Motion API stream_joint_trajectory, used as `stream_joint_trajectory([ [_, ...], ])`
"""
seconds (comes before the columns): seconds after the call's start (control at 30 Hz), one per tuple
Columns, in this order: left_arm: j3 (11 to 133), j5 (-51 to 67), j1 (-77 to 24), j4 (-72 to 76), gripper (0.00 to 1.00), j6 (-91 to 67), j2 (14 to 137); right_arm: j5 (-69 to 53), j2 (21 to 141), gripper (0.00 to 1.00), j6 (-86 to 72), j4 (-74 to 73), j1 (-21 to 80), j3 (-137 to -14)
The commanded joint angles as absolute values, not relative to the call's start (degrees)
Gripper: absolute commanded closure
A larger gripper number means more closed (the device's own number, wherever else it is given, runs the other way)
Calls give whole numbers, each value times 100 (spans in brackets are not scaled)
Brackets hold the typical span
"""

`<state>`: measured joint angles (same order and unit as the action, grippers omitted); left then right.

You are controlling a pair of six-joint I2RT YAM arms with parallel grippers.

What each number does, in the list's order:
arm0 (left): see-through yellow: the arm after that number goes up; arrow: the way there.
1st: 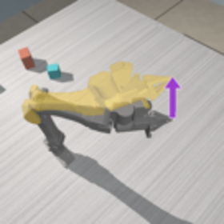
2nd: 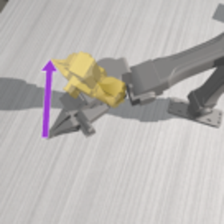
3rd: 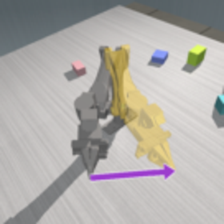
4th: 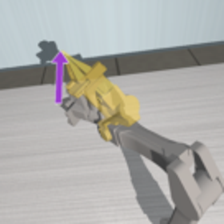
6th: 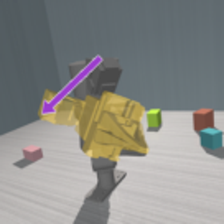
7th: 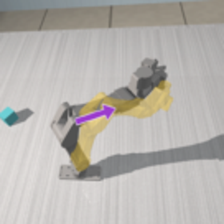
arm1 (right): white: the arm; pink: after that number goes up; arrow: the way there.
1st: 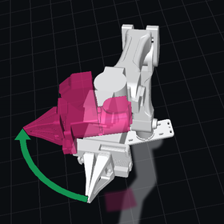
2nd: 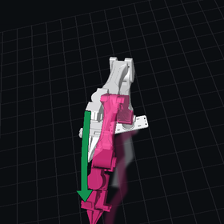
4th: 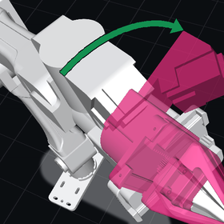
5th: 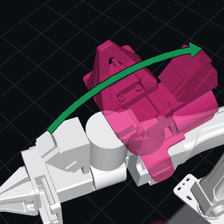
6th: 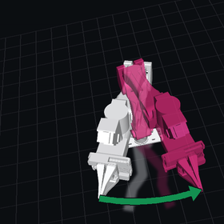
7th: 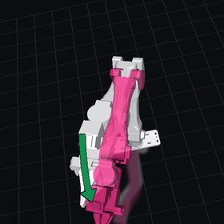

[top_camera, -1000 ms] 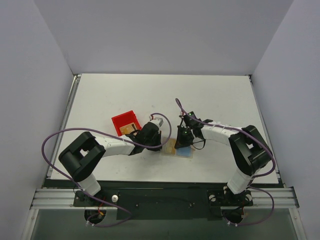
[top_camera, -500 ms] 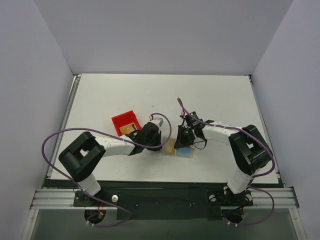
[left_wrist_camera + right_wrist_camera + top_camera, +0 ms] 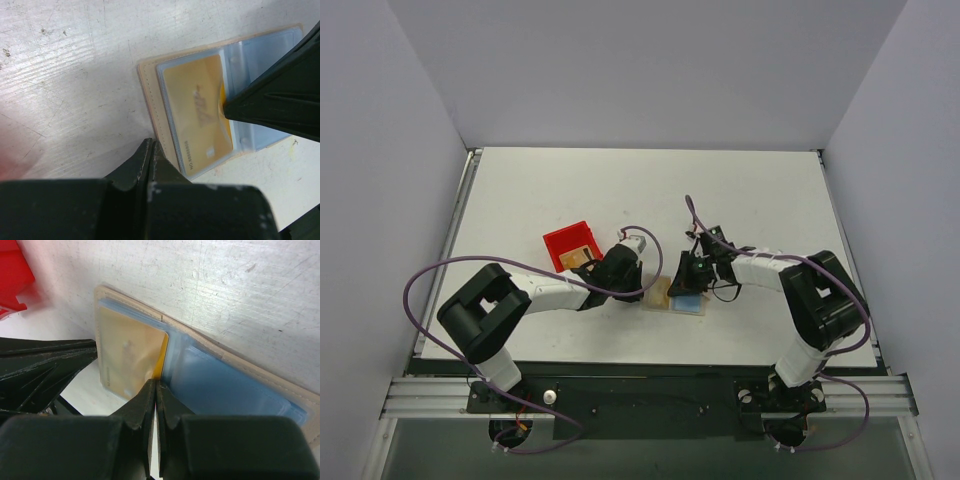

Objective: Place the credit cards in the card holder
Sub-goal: Insert the credit card into the card holder.

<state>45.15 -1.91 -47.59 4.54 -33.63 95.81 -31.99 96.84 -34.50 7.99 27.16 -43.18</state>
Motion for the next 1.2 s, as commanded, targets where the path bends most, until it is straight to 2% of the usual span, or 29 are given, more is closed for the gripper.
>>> stream_joint_trajectory([
  [0.0,4500,-79,-4843,510,100,-3401,9712,-3525,9352,100,-3498,1345,2742,-4201],
  [0.67,4509,-44,-5010,457,100,-3489,9589,-2391,8534,100,-3393,756,2610,-4113],
  [1.0,4790,-588,-4984,-422,100,-3305,8614,-2136,8332,100,-3349,598,2558,-4122],
  [1.17,4816,-607,-4931,-457,100,-3252,8639,-2214,8455,100,-3278,387,2558,-4245],
])
